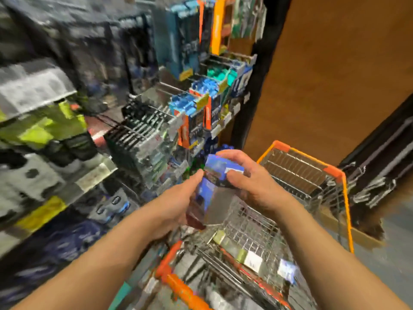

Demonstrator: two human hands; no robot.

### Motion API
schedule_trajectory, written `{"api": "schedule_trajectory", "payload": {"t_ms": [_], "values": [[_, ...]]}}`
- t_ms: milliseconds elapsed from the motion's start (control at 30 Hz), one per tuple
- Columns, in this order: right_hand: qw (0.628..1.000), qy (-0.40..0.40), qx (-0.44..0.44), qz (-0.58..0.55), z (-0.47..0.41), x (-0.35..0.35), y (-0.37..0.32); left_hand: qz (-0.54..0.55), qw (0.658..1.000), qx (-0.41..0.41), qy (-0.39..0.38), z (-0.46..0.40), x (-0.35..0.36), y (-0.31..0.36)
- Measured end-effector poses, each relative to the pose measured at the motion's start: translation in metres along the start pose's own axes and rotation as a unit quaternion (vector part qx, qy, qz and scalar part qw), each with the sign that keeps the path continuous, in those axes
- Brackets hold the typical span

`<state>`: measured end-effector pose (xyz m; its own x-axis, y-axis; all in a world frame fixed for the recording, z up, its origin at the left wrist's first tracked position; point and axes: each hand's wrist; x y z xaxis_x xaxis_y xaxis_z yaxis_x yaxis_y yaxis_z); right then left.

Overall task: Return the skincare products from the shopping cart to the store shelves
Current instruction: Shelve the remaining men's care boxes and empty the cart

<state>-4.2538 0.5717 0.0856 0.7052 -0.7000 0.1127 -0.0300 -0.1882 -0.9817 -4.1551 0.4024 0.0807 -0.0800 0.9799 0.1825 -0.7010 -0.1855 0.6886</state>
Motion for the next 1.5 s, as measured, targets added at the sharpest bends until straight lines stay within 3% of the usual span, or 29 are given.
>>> {"api": "schedule_trajectory", "payload": {"t_ms": [133,267,600,933,1133,1200,1300,1367,1500], "values": [[0.995,-0.08,-0.002,-0.06,-0.026,0.038,-0.031,0.068,0.993,0.082,-0.056,0.044,-0.03,-0.003],[0.986,-0.143,-0.003,-0.084,-0.047,0.073,-0.047,0.088,0.979,0.183,-0.03,0.079,-0.057,-0.011],[0.966,-0.245,-0.082,0.012,-0.09,0.196,-0.082,0.107,0.934,0.289,0.184,0.189,-0.114,-0.022],[0.908,-0.367,-0.181,0.09,-0.117,0.341,-0.139,0.108,0.843,0.377,0.368,0.293,-0.168,-0.046],[0.862,-0.427,-0.248,0.111,-0.131,0.406,-0.19,-0.01,0.785,0.387,0.484,0.364,-0.192,-0.051],[0.851,-0.433,-0.275,0.114,-0.135,0.424,-0.21,-0.064,0.739,0.381,0.552,0.393,-0.207,-0.05],[0.843,-0.414,-0.313,0.139,-0.142,0.445,-0.232,-0.131,0.634,0.379,0.661,0.435,-0.224,-0.044],[0.841,-0.398,-0.334,0.152,-0.146,0.457,-0.242,-0.152,0.592,0.383,0.692,0.457,-0.23,-0.038],[0.854,-0.394,-0.322,0.108,-0.147,0.47,-0.247,-0.117,0.617,0.38,0.679,0.474,-0.232,-0.029]]}}
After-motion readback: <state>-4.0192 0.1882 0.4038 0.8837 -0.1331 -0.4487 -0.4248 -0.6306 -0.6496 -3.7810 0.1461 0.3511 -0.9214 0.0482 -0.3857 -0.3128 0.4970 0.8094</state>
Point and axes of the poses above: each hand's wrist, its own z-axis away from the middle knuckle, its own x-axis out of the palm, y = z × x, and after that the axes turned 13 degrees about -x, right-handed
